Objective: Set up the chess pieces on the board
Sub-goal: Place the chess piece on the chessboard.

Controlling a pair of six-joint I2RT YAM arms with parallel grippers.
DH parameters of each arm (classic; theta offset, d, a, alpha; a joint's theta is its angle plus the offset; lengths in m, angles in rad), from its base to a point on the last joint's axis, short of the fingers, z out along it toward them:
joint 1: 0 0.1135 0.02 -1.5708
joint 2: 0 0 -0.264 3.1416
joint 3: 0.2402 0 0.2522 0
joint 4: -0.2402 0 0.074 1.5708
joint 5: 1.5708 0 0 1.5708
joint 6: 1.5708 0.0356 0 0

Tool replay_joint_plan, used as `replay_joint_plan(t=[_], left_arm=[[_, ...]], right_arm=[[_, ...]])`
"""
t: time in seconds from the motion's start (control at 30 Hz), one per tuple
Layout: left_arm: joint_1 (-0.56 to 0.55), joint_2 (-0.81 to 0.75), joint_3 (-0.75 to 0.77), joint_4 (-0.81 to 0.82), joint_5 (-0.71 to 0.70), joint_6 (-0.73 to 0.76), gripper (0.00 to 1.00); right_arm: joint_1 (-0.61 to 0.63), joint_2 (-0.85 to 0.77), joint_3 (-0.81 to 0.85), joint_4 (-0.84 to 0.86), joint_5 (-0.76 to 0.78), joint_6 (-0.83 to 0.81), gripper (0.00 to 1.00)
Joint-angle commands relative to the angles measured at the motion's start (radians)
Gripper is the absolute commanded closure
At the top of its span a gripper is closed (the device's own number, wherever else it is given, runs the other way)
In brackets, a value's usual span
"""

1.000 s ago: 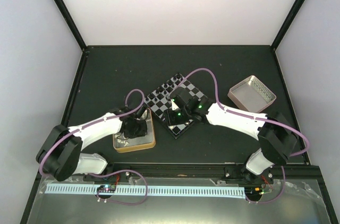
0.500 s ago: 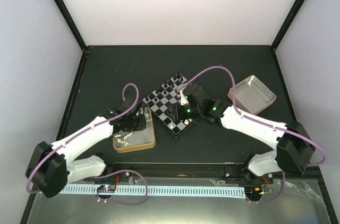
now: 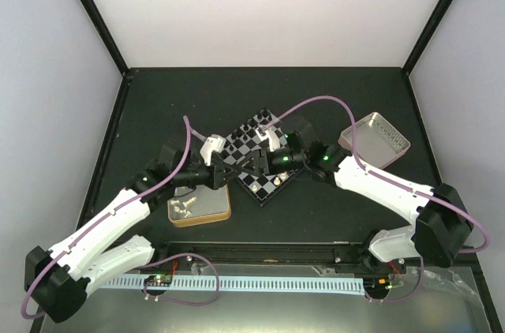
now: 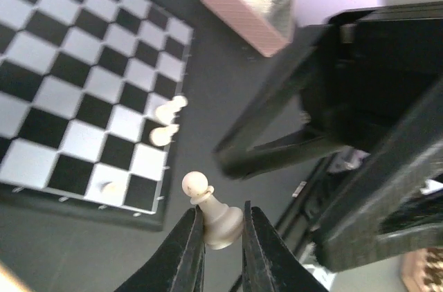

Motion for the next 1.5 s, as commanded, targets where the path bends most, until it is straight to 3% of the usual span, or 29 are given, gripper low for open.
replay_joint_plan(t=[0.0,0.27,0.67,1.03,1.33,1.47], left_arm=[[-0.006,-0.032,-0.021,0.142,0.197,0.047,0.88],[-0.006,-0.093,-0.053,0.201,0.270,0.068,0.89],[-0.006,-0.093,-0.055,0.226,0.281,0.061,0.89],[-0.006,-0.091,-0.054,0.243,0.283,0.049,0.87],[-0.006,-0.124,-0.042,0.161,0.141,0.008,0.46],[-0.006,-0.166,-0.029,0.085,0.005,-0.035,0.40]], right_arm=[[-0.005,-0.038,0.003,0.064,-0.108,0.040,0.46],[-0.040,-0.076,-0.064,0.188,-0.161,0.179,0.50],[-0.043,-0.058,-0.052,0.166,-0.289,0.149,0.67],[-0.043,-0.061,-0.055,0.181,-0.276,0.152,0.93],[-0.043,-0.125,-0.046,0.042,-0.014,0.045,0.99],[-0.043,-0.161,-0.055,-0.064,0.174,-0.046,0.99]])
